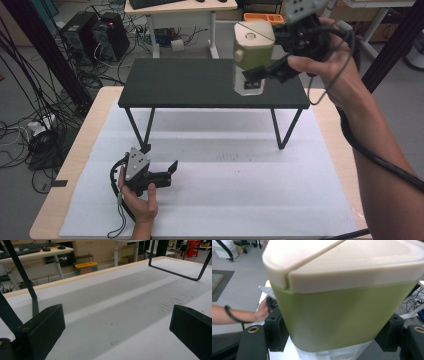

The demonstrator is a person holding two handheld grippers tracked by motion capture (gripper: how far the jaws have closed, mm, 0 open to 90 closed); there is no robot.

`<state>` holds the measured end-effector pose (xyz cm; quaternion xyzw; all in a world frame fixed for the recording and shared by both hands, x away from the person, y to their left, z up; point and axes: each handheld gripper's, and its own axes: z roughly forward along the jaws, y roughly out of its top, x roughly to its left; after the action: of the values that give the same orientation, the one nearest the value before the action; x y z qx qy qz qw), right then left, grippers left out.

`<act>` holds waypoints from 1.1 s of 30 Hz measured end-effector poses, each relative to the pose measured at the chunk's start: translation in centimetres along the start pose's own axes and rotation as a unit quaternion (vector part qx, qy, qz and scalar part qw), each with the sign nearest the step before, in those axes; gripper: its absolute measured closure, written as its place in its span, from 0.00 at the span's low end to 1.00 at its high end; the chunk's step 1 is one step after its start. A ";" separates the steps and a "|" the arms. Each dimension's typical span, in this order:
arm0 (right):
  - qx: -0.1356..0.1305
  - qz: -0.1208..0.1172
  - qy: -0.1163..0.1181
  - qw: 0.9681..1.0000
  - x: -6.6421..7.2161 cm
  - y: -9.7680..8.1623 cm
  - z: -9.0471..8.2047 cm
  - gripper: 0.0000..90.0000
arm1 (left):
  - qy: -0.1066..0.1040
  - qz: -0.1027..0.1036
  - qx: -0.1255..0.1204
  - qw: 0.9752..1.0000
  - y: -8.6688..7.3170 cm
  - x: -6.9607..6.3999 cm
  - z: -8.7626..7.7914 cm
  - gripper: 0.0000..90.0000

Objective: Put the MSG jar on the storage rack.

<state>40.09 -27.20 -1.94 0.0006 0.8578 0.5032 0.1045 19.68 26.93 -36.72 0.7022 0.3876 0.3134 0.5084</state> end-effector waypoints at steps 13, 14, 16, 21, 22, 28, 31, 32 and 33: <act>-0.014 0.018 0.013 1.000 -5.2 -1.0 8.0 0.30 | -0.001 0.002 0.001 1.000 0.0 0.0 0.0 0.00; -0.014 0.020 0.014 1.000 -5.5 -1.2 8.6 0.30 | 0.001 0.001 0.000 1.000 0.0 -0.1 0.0 0.00; -0.015 0.022 0.015 1.000 -6.0 -1.6 9.7 0.30 | 0.000 0.001 -0.001 1.000 0.0 0.0 -0.1 0.00; -0.016 0.031 0.024 0.999 -7.3 -2.5 12.2 0.30 | 0.001 0.000 -0.001 1.000 0.0 0.0 -0.1 0.00; -0.013 0.033 0.022 0.999 -7.5 -2.5 12.6 0.30 | 0.001 0.000 -0.001 1.000 0.0 0.0 -0.1 0.00; -0.009 0.053 0.008 0.999 -8.7 -3.6 13.8 0.30 | 0.003 -0.001 0.000 1.000 0.0 0.0 -0.1 0.00; -0.003 0.061 0.005 0.998 -9.2 -4.3 14.1 0.30 | 0.003 0.000 -0.001 1.000 0.0 0.0 -0.1 0.00; -0.007 0.066 0.006 0.998 -9.3 -4.8 14.1 0.30 | 0.003 -0.001 -0.002 1.000 -0.1 0.0 -0.1 0.00; -0.011 0.071 0.007 0.997 -9.5 -5.2 14.1 0.30 | 0.004 0.000 -0.002 1.000 -0.1 0.0 -0.1 0.00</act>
<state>52.47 -18.63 -11.42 0.0568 0.8506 0.5190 0.0624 19.55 26.97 -36.75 0.7000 0.3887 0.3168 0.5085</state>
